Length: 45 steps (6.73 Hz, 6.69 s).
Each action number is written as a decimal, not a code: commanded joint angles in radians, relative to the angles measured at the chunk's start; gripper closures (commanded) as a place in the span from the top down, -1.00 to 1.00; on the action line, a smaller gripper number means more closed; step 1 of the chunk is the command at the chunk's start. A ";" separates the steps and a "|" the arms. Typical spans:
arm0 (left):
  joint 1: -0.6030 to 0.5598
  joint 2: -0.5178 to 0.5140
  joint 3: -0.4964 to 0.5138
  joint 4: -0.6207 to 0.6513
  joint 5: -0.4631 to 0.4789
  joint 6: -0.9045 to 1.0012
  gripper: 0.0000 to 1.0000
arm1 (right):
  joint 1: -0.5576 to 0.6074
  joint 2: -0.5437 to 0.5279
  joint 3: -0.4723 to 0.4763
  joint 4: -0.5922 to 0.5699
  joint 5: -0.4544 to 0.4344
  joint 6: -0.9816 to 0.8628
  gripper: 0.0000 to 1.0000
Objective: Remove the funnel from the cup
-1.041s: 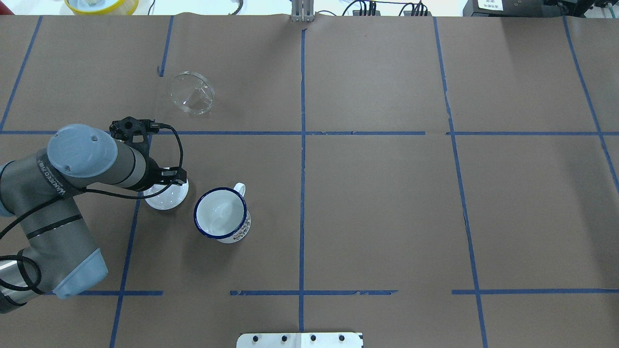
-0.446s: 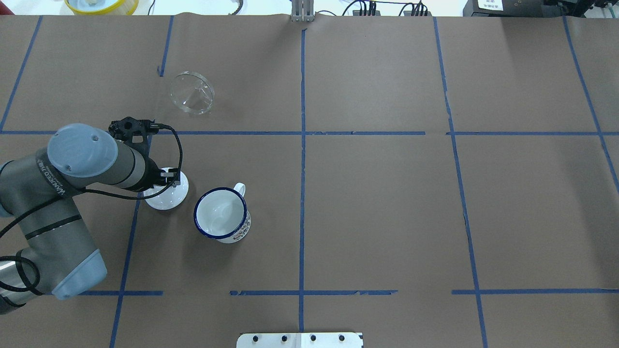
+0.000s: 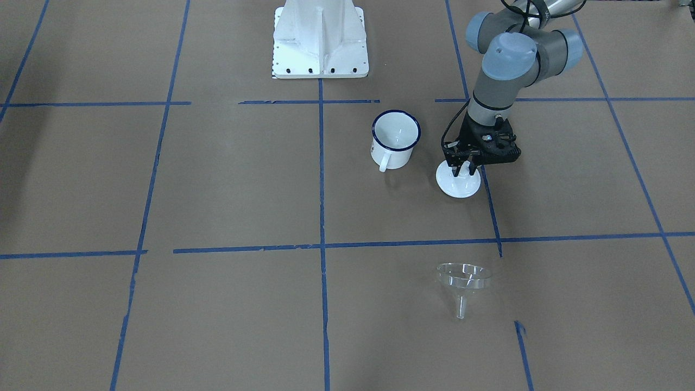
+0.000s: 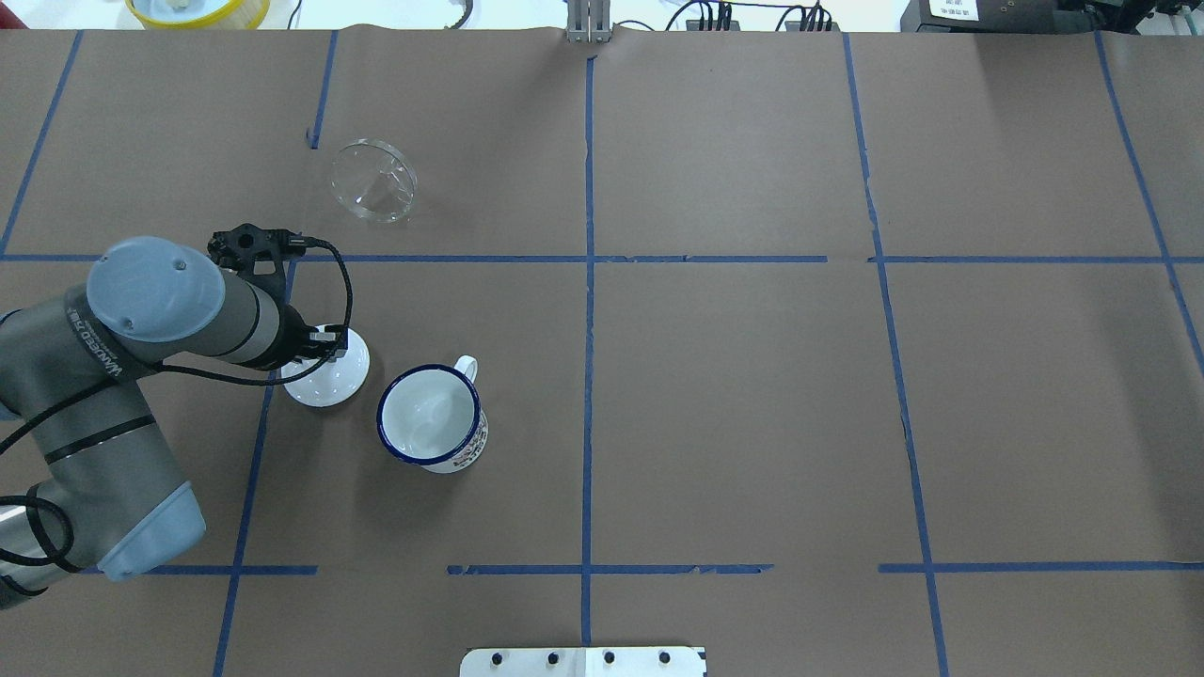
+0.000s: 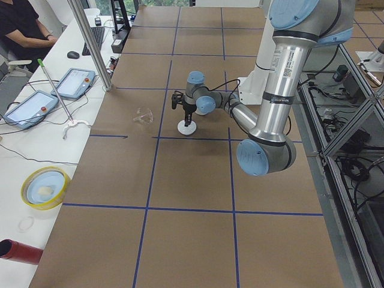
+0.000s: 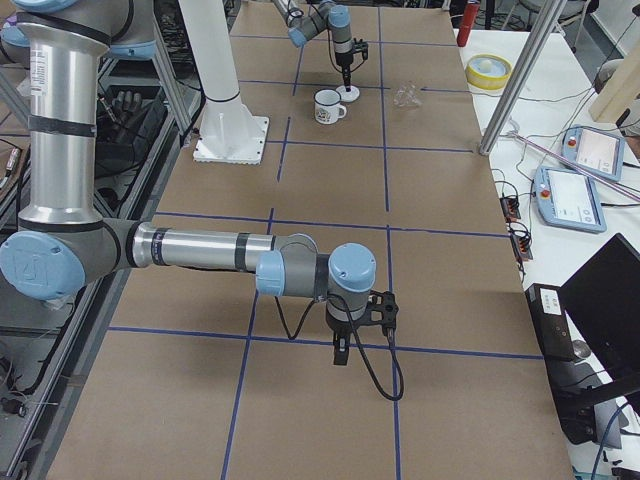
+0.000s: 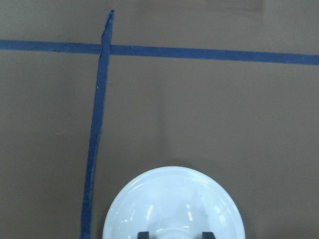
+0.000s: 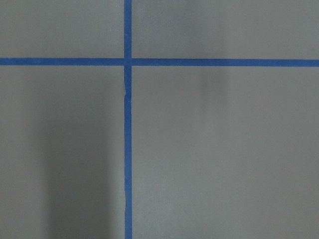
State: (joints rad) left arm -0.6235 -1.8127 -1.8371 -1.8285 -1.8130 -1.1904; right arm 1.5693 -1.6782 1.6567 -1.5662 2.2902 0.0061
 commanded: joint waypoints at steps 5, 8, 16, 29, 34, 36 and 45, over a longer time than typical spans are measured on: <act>-0.073 -0.043 -0.310 0.377 -0.040 -0.001 -1.00 | 0.000 0.000 0.000 0.000 0.000 0.000 1.00; 0.029 -0.207 -0.329 0.580 -0.065 -0.228 -1.00 | 0.000 0.000 0.000 0.000 0.000 0.000 1.00; 0.122 -0.301 -0.203 0.526 -0.058 -0.322 -1.00 | 0.000 0.000 0.000 0.000 0.000 0.000 1.00; 0.113 -0.295 -0.215 0.522 0.009 -0.298 1.00 | 0.000 0.000 0.000 0.000 0.000 0.000 1.00; -0.238 -0.219 -0.180 0.294 -0.009 0.226 1.00 | 0.000 0.000 0.000 0.000 0.000 0.000 1.00; -0.486 -0.201 -0.029 0.255 -0.244 0.534 1.00 | 0.000 0.000 -0.002 0.000 0.000 0.000 1.00; -0.924 0.260 0.128 0.250 -0.463 1.175 1.00 | 0.000 0.000 -0.002 0.000 0.000 0.000 1.00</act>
State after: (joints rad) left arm -1.5237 -1.5782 -1.7107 -1.5788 -2.2728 -0.0201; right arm 1.5692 -1.6782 1.6552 -1.5662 2.2902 0.0061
